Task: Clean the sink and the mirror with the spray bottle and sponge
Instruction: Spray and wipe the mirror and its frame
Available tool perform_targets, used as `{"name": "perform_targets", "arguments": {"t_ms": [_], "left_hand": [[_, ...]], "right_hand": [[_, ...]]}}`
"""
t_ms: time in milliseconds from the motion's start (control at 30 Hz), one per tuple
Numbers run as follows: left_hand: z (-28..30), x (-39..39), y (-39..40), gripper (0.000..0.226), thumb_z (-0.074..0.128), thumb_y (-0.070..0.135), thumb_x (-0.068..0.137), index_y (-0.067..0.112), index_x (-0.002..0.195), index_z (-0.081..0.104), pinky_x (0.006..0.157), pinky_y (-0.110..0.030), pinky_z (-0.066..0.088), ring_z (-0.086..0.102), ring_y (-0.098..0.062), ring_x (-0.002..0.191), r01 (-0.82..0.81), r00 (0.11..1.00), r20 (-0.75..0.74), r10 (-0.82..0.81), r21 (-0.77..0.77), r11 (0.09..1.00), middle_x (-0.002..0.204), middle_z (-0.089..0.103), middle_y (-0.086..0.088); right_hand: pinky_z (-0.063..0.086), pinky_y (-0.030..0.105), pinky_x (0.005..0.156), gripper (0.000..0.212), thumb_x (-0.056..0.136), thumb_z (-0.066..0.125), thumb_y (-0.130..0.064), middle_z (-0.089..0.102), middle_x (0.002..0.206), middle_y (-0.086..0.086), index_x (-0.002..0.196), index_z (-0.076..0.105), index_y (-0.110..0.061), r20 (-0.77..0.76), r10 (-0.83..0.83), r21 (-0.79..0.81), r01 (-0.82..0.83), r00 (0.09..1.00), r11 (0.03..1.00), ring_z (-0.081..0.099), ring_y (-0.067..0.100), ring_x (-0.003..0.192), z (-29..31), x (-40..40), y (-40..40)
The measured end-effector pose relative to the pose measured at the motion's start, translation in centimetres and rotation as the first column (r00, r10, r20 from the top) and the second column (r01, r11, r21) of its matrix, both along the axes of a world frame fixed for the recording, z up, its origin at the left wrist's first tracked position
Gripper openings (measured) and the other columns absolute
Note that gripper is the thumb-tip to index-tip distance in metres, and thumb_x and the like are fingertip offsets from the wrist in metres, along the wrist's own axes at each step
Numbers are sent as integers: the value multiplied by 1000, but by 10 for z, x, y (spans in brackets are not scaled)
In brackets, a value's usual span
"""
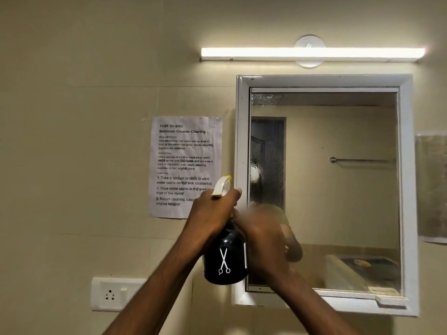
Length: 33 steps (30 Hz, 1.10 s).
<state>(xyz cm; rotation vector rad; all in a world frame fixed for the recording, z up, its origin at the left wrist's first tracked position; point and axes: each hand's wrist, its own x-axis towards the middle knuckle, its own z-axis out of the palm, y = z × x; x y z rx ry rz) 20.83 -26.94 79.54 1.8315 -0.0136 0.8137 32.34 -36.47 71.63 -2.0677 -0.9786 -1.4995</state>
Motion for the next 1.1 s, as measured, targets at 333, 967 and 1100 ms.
{"name": "perform_targets", "arguments": {"t_ms": [333, 967, 1100], "left_hand": [[24, 2, 7, 29, 60, 41, 77, 13, 73, 65, 66, -32, 48, 63, -16, 54, 63, 998, 10, -62, -30, 998, 71, 72, -8], [59, 10, 13, 34, 55, 41, 87, 8, 89, 63, 77, -38, 53, 66, -23, 74, 126, 992, -25, -124, 54, 991, 87, 72, -14], [77, 0, 14, 24, 51, 35, 90, 14, 86, 60, 65, -28, 50, 63, -19, 74, 180, 984, -23, -178, 101, 979, 81, 66, -7]], "right_hand": [[40, 32, 70, 27, 88, 65, -30, 59, 107, 6, 114, 67, -23, 12, -19, 166, 17, 1000, 986, 50, 27, 99, 129, -3, 15], [50, 39, 69, 23, 82, 68, -28, 60, 97, 6, 103, 67, -18, 19, -13, 31, 12, 1000, 999, 52, 25, 91, 56, 0, 4], [40, 31, 70, 26, 87, 65, -35, 58, 101, 5, 109, 67, -23, 63, -20, 124, 12, 998, 992, 50, 24, 94, 120, -1, 12]]}}
